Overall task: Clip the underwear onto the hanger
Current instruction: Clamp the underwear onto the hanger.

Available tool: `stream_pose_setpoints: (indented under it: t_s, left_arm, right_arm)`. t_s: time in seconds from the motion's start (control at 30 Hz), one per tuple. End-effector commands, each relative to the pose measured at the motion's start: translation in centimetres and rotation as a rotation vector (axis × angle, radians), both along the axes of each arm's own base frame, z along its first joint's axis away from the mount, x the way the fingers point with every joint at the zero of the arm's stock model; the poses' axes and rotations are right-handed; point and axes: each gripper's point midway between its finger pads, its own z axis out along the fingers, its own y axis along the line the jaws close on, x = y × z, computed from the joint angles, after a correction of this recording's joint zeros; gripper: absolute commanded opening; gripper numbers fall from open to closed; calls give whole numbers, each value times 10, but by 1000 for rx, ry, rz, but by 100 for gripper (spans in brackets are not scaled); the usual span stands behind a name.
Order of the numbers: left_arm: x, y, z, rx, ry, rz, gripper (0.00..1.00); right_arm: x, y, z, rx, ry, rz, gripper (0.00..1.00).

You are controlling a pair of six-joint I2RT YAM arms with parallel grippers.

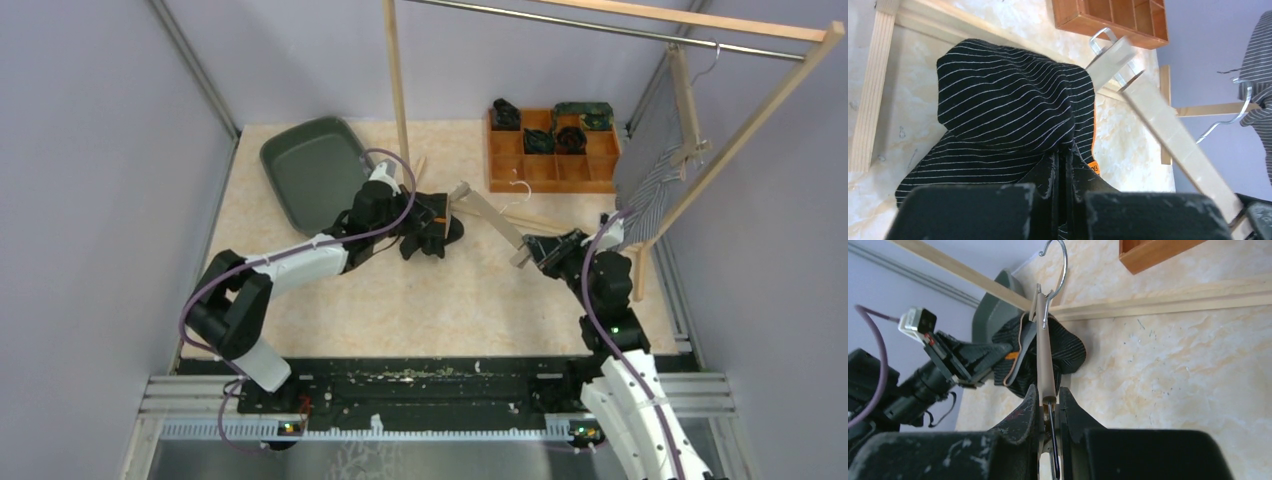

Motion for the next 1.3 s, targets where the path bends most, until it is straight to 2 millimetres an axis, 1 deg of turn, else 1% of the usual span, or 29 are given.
stream_pose_setpoints:
  t_s: [0.0, 0.13, 0.23, 0.27, 0.3, 0.37, 0.4, 0.47, 0.53, 0.6, 0.77, 0.93, 1.07, 1.2, 1.27]
  left_arm:
    - [-4, 0, -7, -8, 18, 33, 0]
    - [-15, 6, -18, 105, 57, 54, 0]
    - [-24, 5, -24, 163, 79, 28, 1]
    - [-28, 0, -27, 170, 92, -4, 5]
    - [-35, -5, -32, 180, 114, -44, 14]
    - [-45, -8, -47, 217, 170, -90, 51]
    - [-47, -6, -53, 234, 187, -95, 59]
    - [-50, 0, -61, 253, 189, -89, 69]
    - [-52, 4, -63, 258, 169, -89, 74]
    - [-51, 7, -58, 264, 136, -94, 77]
    - [-47, 3, -46, 299, 57, -151, 76]
    - [-46, -1, -50, 325, 36, -194, 74]
    - [-43, -9, -58, 328, 32, -222, 74]
    - [-38, -18, -54, 299, 3, -234, 72]
    - [-34, -21, -55, 301, 2, -238, 70]
  right_arm:
    - [10, -16, 50, 52, -161, -108, 0]
    - [12, -31, 55, 23, -172, -185, 0]
    - [16, -31, 52, 3, -166, -187, 0]
    - [18, -30, 49, 1, -157, -181, 0]
    - [21, -28, 45, 1, -148, -173, 0]
    - [24, -24, 39, 5, -139, -157, 0]
    - [25, -23, 38, 6, -139, -151, 0]
    - [26, -22, 36, 6, -135, -142, 0]
    - [26, -20, 34, 1, -133, -134, 0]
    - [25, -20, 32, -6, -131, -130, 0]
    - [23, -21, 26, -16, -119, -133, 0]
    - [22, -20, 21, -14, -113, -124, 0]
    - [21, -20, 21, -14, -112, -124, 0]
    - [20, -20, 19, -18, -107, -124, 0]
    - [20, -21, 18, -18, -105, -126, 0]
